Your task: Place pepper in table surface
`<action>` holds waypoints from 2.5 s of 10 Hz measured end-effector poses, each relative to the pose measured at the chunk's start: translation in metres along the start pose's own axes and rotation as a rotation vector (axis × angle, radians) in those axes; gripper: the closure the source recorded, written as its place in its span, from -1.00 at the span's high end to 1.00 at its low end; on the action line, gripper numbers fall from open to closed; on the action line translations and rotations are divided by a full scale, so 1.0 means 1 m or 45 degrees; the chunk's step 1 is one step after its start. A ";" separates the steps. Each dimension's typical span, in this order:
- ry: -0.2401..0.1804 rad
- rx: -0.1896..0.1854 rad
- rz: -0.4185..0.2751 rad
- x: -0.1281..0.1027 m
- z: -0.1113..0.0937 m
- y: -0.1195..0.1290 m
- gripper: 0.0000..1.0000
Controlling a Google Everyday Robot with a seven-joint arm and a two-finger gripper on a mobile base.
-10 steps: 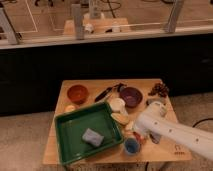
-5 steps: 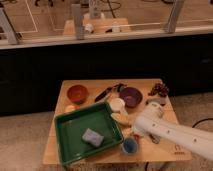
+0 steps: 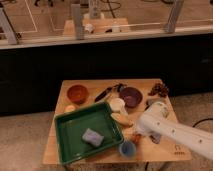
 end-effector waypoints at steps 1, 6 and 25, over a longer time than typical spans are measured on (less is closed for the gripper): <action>-0.003 0.007 0.010 0.008 -0.001 0.006 -1.00; 0.011 -0.014 0.033 0.042 -0.007 0.014 -1.00; 0.154 0.108 0.017 0.064 -0.108 0.059 -1.00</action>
